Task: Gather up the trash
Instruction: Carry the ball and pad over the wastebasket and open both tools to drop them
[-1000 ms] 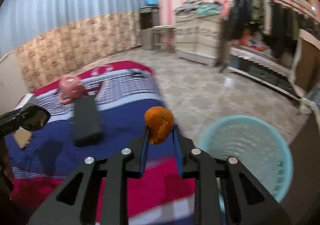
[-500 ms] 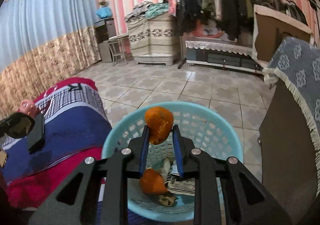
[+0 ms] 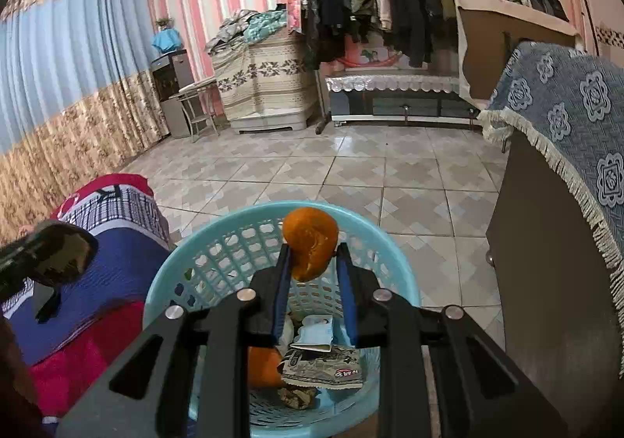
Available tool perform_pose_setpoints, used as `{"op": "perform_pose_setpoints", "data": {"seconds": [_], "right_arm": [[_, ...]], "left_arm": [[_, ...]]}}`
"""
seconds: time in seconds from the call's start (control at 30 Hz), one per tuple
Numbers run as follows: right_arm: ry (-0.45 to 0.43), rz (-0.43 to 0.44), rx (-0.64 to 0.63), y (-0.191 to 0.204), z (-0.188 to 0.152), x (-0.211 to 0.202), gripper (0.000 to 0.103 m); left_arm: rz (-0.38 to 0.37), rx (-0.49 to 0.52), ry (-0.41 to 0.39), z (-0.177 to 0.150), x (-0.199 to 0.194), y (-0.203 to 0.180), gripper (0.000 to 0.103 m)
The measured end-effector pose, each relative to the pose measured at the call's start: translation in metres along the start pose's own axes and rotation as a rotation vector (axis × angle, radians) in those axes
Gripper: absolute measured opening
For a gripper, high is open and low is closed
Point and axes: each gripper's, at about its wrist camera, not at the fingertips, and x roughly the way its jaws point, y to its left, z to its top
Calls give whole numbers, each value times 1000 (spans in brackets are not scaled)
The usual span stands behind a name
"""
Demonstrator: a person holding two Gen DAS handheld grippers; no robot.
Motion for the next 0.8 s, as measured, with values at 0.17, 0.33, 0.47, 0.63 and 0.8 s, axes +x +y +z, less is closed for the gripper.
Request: {"op": "perform_pose_setpoints", "data": {"seconds": [0.17,0.33,0.47,0.63,0.8], "right_arm": [[-5,-16,10,-6,-2,0,24],[3,-36,32,-18,-2,3,24],[4,-49,51,-26,-3,4,24],[11,-55,56,-28,-5,6,24],[20,-49,43,-25,-5,8,24]], "left_arm": [[-58,23,25,1,23,-30,72],[-83,65,32,2,39,-57,72],[-84,88,33,7,47,-71,73],[-54,107,18,17,50,-79,91],[-26,70,21,21,45,-59,95]]}}
